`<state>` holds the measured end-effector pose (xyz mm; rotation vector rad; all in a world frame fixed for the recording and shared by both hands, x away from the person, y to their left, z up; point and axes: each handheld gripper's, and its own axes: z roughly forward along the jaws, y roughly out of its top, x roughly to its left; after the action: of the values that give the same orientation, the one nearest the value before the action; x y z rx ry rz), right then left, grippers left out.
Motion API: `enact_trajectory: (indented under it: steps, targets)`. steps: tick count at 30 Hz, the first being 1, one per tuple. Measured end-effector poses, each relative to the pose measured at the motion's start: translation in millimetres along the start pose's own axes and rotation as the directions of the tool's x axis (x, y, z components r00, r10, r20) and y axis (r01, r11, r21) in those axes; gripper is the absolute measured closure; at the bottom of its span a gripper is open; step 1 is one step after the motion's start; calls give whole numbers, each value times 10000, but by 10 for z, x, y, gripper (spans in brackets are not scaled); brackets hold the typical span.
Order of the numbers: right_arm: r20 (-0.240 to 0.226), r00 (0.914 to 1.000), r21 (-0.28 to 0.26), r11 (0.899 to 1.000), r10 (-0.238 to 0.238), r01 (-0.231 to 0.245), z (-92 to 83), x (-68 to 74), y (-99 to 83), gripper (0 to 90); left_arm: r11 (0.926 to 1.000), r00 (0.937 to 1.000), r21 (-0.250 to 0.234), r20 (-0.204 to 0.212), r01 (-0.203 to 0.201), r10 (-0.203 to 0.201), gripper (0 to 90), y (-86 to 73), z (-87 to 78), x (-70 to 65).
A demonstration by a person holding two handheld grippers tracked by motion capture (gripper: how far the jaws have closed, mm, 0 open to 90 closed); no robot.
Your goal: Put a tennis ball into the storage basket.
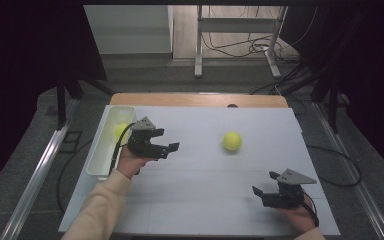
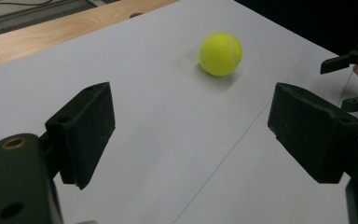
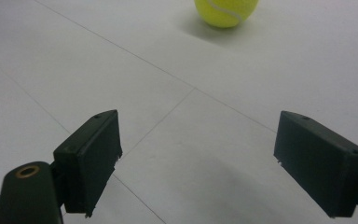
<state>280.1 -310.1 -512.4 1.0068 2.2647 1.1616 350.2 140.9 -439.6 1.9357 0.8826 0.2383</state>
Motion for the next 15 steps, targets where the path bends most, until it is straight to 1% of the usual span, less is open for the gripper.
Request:
enact_trajectory:
  steps: [8, 12, 15]
  targets:
    - [-6, 10000, 1, 10000, -1, 1, -1, 0, 0, 154, 10000, 9999, 23, 110, -67, 67, 154, 21, 66, -56]
    - [7, 10000, 6, 10000, -1, 1, -4, -1, 1, 154, 9998, 9996, 50, 203, -196, 195, 154, 41, 106, -103]
    - [-12, 10000, 6, 10000, -10, 10, -3, 1, 1, 154, 9998, 9994, 48, 252, -218, 217, 154, 56, 134, -124]
